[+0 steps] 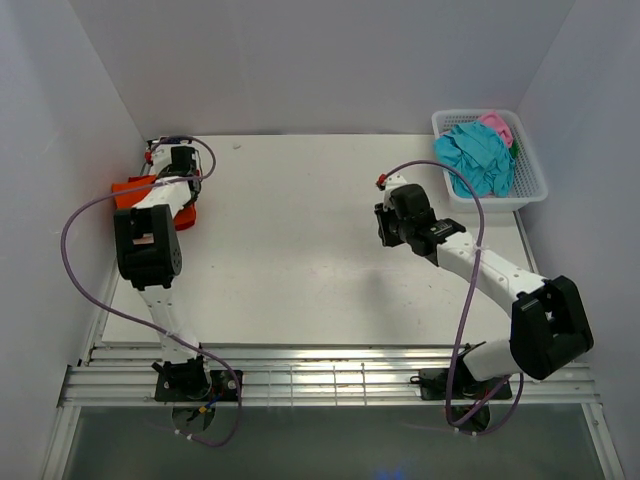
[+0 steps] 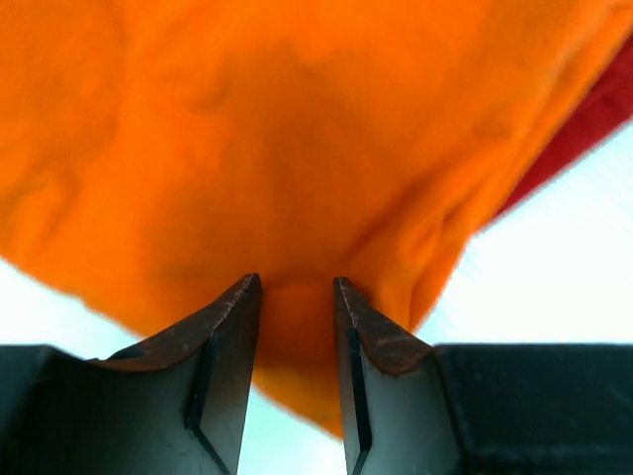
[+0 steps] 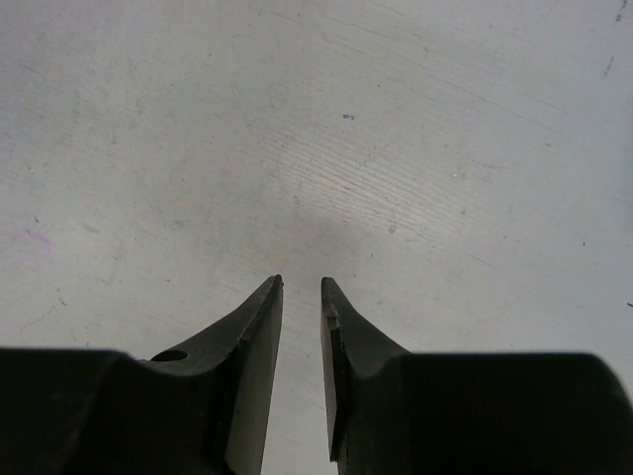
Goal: Fold and stack the t-shirts
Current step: Put the neatly folded tshirt into the corner of the board with the left arm
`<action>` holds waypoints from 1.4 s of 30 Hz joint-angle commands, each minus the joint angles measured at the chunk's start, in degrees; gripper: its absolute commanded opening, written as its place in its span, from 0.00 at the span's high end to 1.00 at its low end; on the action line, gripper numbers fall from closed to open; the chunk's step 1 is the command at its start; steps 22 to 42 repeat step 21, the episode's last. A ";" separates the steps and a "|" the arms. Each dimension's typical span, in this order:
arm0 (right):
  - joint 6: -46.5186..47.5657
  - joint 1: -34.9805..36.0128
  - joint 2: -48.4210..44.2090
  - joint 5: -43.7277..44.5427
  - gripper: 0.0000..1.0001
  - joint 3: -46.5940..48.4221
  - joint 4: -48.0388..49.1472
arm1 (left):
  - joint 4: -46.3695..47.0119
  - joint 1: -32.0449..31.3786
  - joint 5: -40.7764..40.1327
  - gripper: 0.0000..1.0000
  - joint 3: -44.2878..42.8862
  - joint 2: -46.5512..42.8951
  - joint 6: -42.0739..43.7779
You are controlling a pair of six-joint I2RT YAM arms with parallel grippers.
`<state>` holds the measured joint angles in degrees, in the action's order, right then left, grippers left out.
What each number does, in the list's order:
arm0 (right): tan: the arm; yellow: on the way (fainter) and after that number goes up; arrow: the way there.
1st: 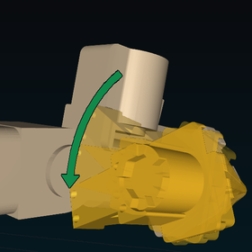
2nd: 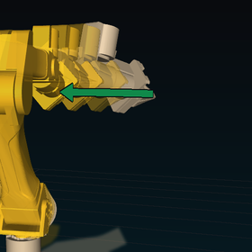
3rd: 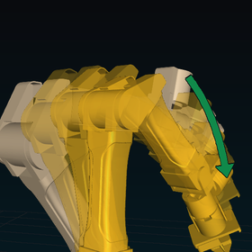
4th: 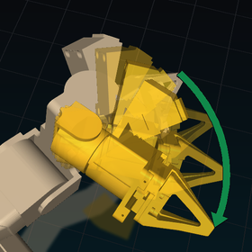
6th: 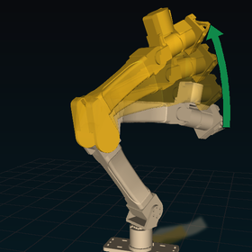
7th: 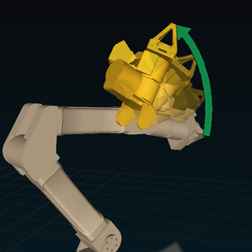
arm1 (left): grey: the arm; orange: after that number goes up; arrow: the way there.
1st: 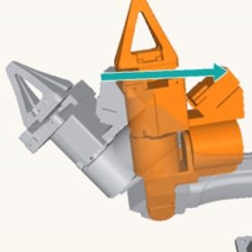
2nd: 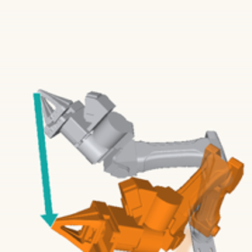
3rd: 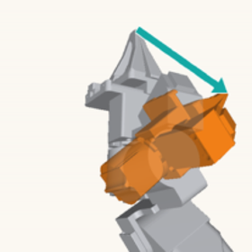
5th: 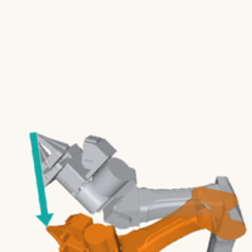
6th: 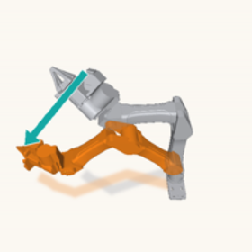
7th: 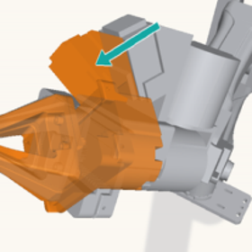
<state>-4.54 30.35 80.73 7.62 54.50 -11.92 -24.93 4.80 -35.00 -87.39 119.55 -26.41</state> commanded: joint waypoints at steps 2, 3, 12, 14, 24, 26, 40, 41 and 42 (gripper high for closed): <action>-1.00 -0.11 -3.73 2.40 0.71 2.89 -1.35 | 1.10 -3.82 0.73 0.50 2.57 -17.54 -2.06; -1.09 -0.11 -4.26 2.23 0.71 3.41 -1.35 | 1.72 -8.01 0.38 0.35 3.02 -20.12 -1.80; -2.93 -0.11 -13.48 0.64 0.67 0.61 -0.64 | 11.38 -33.32 7.13 0.09 23.21 -47.44 -1.45; -3.02 -0.11 -15.77 1.26 0.65 0.17 -1.26 | 13.50 -36.86 7.41 0.07 30.07 -50.45 -2.15; -2.58 -0.11 -24.12 2.84 0.63 -1.33 -2.49 | 14.21 -44.96 4.07 0.06 35.10 -55.21 -0.57; -2.58 -0.11 -24.12 2.84 0.63 -1.33 -2.49 | 14.21 -44.96 4.07 0.06 35.10 -55.21 -0.57; -2.58 -0.11 -24.12 2.84 0.63 -1.33 -2.49 | 14.21 -44.96 4.07 0.06 35.10 -55.21 -0.57; -2.58 -0.11 -24.12 2.84 0.63 -1.33 -2.49 | 14.21 -44.96 4.07 0.06 35.10 -55.21 -0.57; -2.58 -0.11 -24.12 2.84 0.63 -1.33 -2.49 | 14.21 -44.96 4.07 0.06 35.10 -55.21 -0.57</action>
